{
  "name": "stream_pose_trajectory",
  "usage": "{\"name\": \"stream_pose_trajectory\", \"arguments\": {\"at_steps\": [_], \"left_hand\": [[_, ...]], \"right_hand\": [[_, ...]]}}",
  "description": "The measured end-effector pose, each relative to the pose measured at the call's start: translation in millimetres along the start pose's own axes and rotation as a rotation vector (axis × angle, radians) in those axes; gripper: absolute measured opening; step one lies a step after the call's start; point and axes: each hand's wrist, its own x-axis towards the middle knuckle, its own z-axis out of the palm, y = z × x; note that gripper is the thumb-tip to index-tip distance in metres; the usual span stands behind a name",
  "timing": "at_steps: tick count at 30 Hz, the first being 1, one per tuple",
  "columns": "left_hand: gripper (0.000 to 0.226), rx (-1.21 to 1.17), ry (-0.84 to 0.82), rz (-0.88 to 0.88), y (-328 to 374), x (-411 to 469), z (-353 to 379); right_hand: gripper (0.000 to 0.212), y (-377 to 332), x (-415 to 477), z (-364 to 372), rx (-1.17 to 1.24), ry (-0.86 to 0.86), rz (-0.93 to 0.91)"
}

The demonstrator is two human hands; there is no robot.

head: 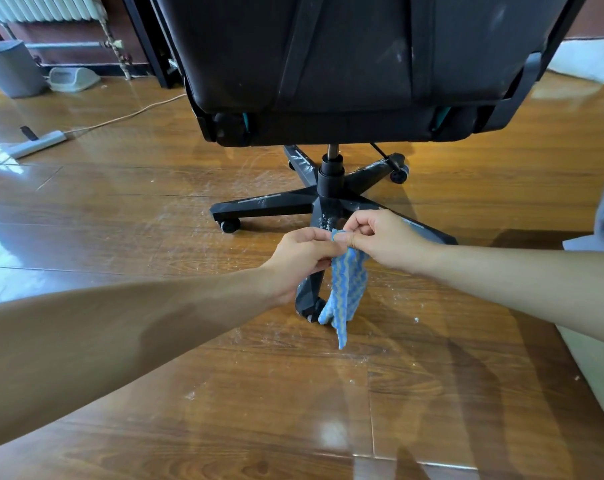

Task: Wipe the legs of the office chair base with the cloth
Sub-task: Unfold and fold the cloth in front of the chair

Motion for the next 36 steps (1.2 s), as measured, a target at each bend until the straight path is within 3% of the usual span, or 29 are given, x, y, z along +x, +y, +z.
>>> {"name": "stream_pose_trajectory", "arguments": {"at_steps": [3, 6, 11, 19, 25, 31, 36], "left_hand": [[0.016, 0.180, 0.048, 0.064, -4, 4, -6], [0.015, 0.253, 0.072, 0.071, -6, 8, -12], [0.018, 0.302, 0.101, 0.069, -9, 12, -20], [0.006, 0.199, 0.091, 0.054, -10, 13, -28], [0.003, 0.130, 0.042, 0.028, -8, 13, -30], [0.007, 0.035, 0.073, -0.013, -11, 17, -33], [0.005, -0.071, 0.088, -0.052, -8, 26, -33]], "right_hand": [[0.031, -3, -1, -6, -0.111, -0.116, -0.073], [0.036, -5, -1, -17, -0.437, -0.305, -0.141], [0.018, -2, 1, -26, -0.802, -0.410, -0.310], [0.021, -8, -12, -31, -0.812, -0.302, -0.589], [0.020, -5, -14, -32, -0.713, -0.409, -0.300], [0.014, 7, -10, -39, -0.649, -0.088, -0.220], [0.016, 7, -11, -37, -0.516, 0.126, -0.280]]}}
